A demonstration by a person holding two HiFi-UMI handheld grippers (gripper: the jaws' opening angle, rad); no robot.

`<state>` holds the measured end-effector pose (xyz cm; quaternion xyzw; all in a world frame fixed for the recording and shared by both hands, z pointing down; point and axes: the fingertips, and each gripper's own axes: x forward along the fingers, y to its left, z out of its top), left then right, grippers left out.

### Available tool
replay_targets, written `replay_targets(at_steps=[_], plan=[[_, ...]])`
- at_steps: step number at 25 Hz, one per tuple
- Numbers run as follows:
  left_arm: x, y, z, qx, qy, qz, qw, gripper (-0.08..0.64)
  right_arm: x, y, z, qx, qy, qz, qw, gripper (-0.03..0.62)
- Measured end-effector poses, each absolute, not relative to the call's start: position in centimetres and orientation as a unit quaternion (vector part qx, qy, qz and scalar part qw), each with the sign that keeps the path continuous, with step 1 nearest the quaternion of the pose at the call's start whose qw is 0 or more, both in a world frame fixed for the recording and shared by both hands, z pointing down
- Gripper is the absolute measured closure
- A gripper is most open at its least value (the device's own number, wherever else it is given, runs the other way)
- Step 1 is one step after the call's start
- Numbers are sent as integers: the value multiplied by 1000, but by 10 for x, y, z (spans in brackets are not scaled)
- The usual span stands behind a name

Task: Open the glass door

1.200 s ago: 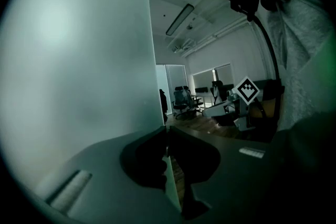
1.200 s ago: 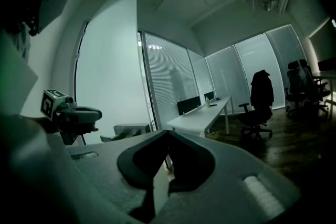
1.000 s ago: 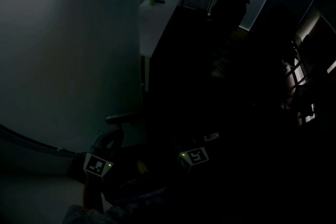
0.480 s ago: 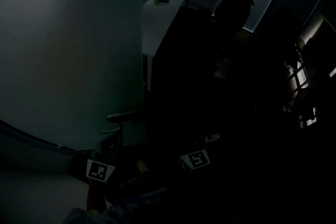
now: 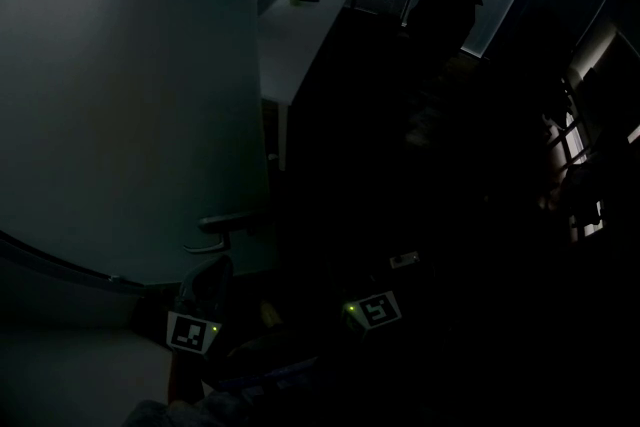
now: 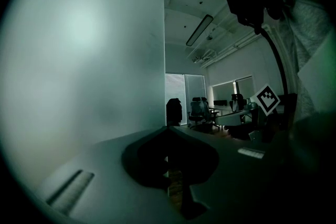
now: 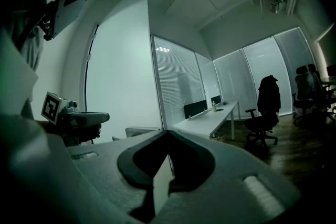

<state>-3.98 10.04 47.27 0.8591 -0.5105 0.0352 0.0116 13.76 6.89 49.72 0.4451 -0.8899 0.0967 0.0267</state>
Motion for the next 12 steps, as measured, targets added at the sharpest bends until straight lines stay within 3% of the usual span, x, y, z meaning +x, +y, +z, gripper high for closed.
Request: replay_targets(at_steps=[12], plan=[[-36, 103, 473, 858, -512, 39, 9, 555, 132, 71, 497, 434, -895, 101, 27, 591]])
